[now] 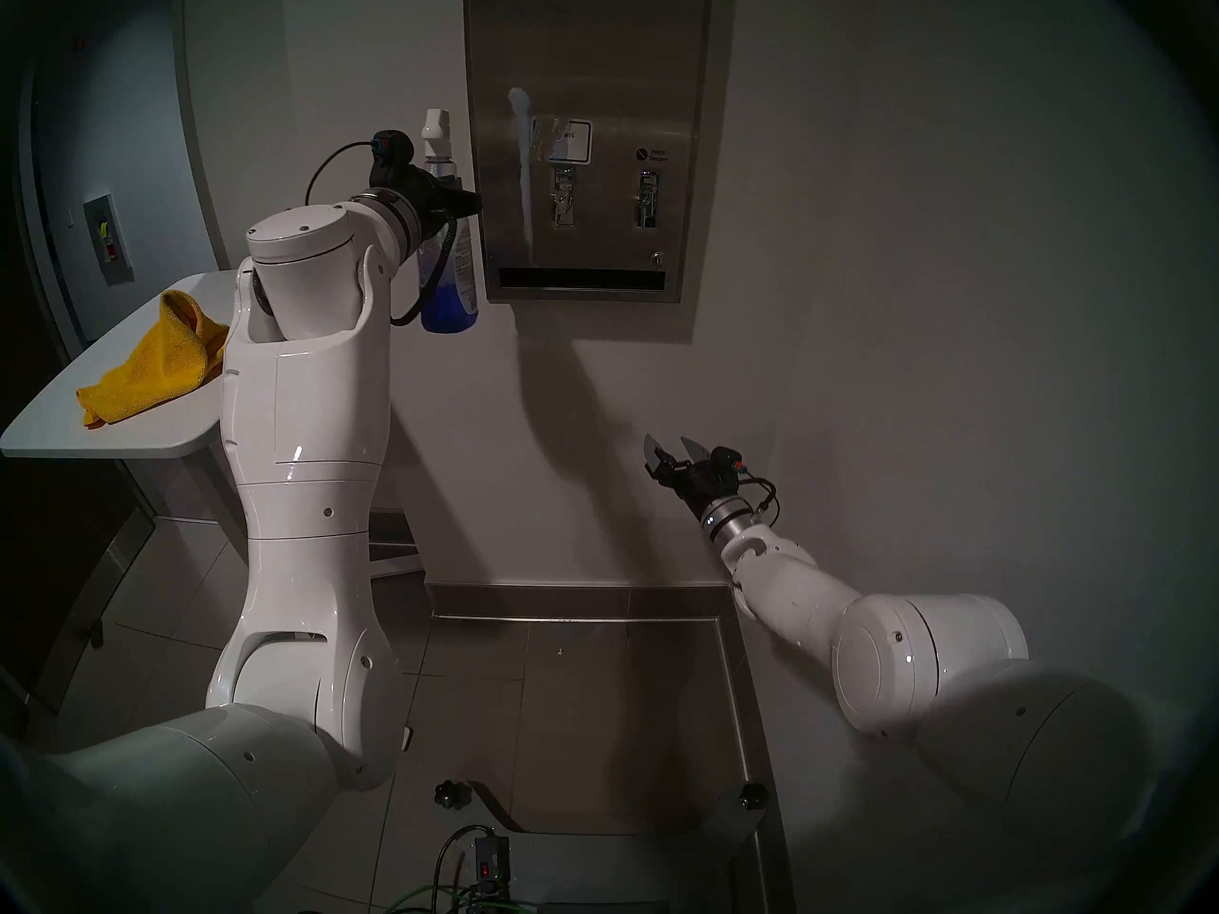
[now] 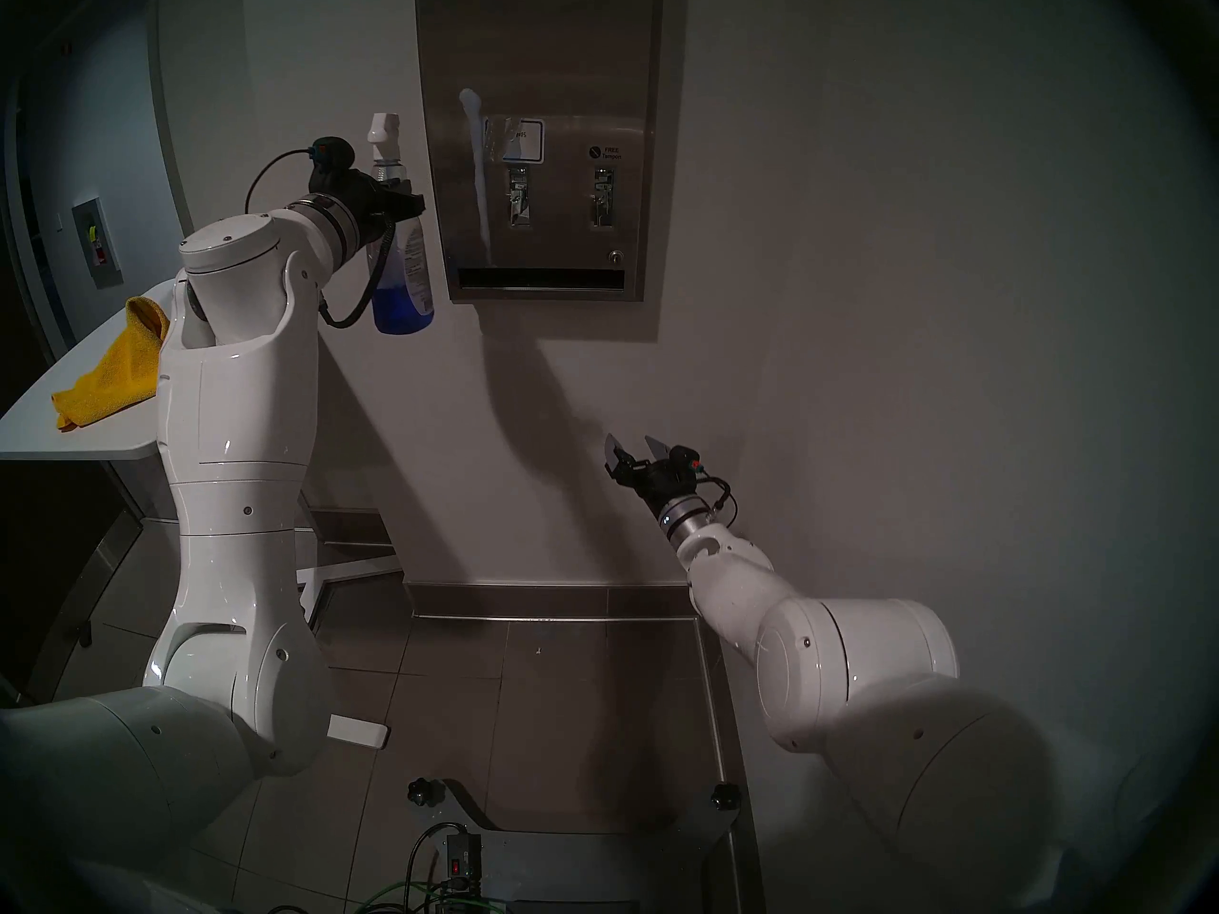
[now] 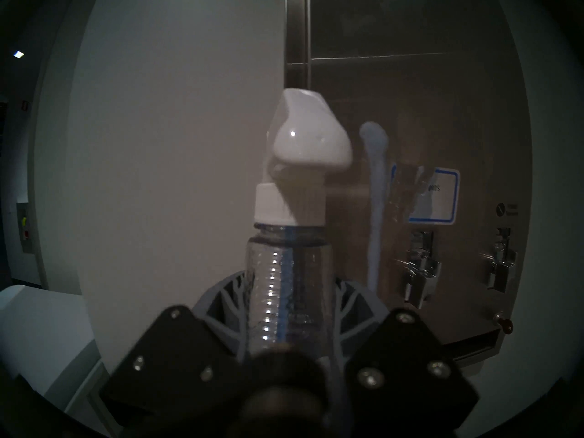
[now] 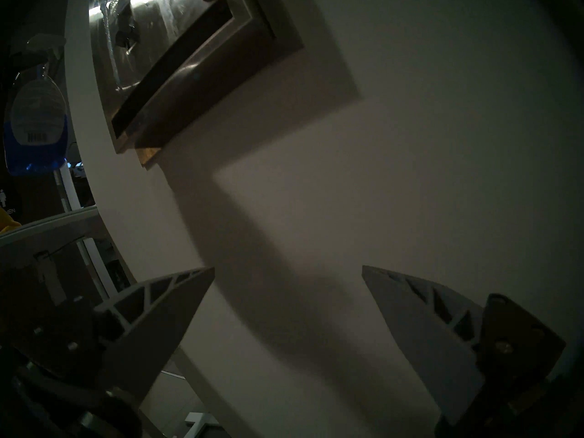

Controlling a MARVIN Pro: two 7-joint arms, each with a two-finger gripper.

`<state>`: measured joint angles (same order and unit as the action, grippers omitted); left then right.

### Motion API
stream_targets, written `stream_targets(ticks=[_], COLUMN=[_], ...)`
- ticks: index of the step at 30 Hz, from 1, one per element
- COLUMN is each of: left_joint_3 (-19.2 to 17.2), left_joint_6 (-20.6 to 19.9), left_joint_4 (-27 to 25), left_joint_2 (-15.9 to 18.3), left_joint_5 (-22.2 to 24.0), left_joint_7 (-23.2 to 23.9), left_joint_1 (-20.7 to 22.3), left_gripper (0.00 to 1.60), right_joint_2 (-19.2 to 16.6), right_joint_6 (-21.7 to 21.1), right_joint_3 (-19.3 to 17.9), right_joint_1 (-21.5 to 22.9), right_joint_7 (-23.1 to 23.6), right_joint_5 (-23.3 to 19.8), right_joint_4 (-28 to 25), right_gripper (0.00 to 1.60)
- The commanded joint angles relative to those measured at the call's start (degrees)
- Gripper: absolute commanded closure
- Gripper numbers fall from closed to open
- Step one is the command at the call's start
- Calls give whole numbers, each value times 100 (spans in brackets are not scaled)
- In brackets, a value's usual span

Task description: Pick up the cleaner bottle and spray the cleaner onto the surface

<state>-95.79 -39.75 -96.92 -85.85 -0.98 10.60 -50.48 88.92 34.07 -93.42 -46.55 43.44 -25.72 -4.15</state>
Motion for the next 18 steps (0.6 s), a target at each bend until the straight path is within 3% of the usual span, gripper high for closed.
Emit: stream_targets(ticks=[1,18], left_joint_3=[-115,-426], left_joint_6=[155,128], left_joint_4=[-325,-302], left_joint_2=[180,526], left_joint_5=[-76,-349], left_joint_7=[-76,-351], left_joint_1=[502,592], left_gripper=[160,160], right_joint_2=[51,195], right_joint_6=[214,635], right_joint_3=[-86,-337], right_joint_1=[-325,-1121], right_joint_7=[-31,-236], right_joint_5=[-84,-325], right_joint_4=[-157,-177], right_gripper=[0,0])
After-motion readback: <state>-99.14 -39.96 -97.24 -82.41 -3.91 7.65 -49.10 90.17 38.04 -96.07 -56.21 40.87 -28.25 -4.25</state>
